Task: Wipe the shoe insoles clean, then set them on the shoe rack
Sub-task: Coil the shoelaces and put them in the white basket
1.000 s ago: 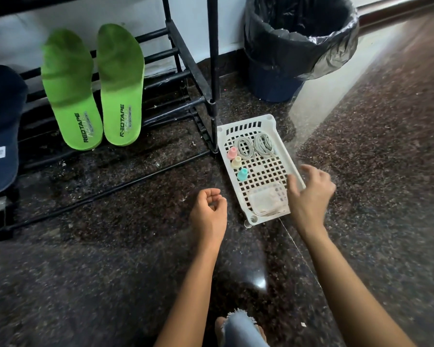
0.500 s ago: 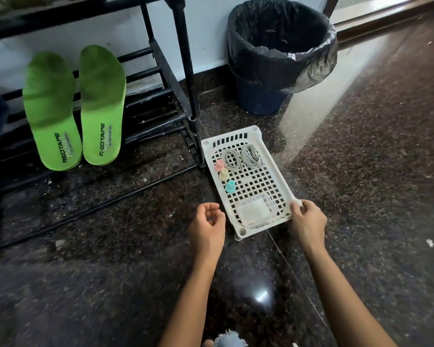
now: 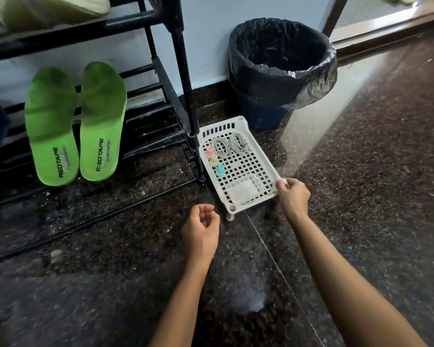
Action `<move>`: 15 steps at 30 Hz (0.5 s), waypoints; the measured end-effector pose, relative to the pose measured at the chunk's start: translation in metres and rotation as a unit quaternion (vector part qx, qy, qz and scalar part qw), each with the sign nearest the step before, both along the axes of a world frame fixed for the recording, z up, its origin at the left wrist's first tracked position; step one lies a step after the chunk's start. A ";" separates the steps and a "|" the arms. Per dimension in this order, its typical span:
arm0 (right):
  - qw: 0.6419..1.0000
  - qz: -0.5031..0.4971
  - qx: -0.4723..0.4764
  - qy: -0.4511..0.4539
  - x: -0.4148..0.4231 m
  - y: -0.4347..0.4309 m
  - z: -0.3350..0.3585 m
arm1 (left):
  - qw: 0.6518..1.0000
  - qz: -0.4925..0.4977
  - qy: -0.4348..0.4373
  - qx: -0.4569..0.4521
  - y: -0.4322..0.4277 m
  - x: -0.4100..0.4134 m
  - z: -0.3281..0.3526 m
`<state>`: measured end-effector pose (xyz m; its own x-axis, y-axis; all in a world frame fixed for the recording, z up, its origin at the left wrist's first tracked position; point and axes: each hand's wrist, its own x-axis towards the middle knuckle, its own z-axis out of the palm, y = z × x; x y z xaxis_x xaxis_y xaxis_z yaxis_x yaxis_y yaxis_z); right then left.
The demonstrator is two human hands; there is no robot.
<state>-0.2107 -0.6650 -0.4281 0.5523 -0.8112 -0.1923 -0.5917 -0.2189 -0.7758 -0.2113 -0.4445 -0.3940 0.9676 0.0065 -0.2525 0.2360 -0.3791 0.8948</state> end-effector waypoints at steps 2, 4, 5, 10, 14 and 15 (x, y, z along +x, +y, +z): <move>1.000 0.003 0.004 -0.005 0.016 0.001 -0.001 | 1.000 -0.001 -0.004 -0.003 0.000 0.004 0.002; 1.000 0.001 0.009 -0.008 0.033 0.001 -0.002 | 1.000 -0.001 -0.006 -0.006 -0.001 0.009 0.003; 1.000 -0.001 0.014 -0.010 0.040 0.000 -0.004 | 1.000 0.000 -0.007 -0.007 -0.001 0.012 0.003; 0.999 -0.022 0.044 -0.009 0.072 -0.001 -0.009 | 1.000 0.007 -0.020 0.004 0.001 0.025 0.007; 0.995 -0.048 0.086 0.006 0.091 -0.001 -0.012 | 1.000 0.011 -0.019 -0.002 0.002 0.032 0.007; 0.994 -0.052 0.098 0.000 0.095 -0.001 -0.013 | 1.000 0.011 -0.018 -0.002 0.003 0.033 0.007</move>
